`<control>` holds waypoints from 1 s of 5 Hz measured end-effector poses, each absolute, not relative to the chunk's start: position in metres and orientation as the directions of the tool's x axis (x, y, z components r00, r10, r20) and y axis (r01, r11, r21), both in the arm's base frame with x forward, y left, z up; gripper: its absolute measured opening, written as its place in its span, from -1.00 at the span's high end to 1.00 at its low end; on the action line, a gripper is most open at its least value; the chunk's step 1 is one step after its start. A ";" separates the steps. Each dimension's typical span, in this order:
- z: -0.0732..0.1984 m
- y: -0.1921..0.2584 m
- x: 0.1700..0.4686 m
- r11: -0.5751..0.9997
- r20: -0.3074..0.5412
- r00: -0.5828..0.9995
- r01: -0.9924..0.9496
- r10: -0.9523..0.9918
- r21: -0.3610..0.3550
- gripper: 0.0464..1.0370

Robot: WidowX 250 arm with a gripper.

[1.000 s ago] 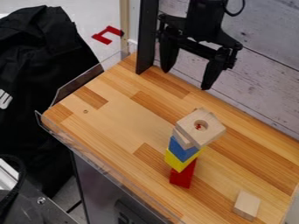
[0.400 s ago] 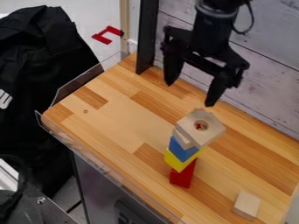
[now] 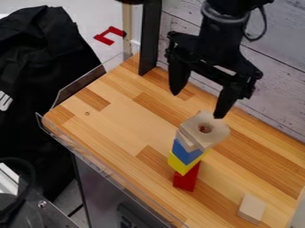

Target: Take the square block with a hole and place it in the table.

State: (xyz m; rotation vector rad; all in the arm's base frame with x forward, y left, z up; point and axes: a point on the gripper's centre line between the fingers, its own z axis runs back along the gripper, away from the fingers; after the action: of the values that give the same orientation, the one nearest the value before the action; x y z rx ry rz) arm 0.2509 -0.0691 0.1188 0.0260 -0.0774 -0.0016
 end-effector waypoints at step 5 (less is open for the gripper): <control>0.112 -0.076 0.237 0.997 -0.037 0.996 0.079 -0.079 -0.005 -0.93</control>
State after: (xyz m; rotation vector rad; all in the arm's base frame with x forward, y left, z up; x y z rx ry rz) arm 0.2374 -0.0758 0.1121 -0.0034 0.0374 -0.0794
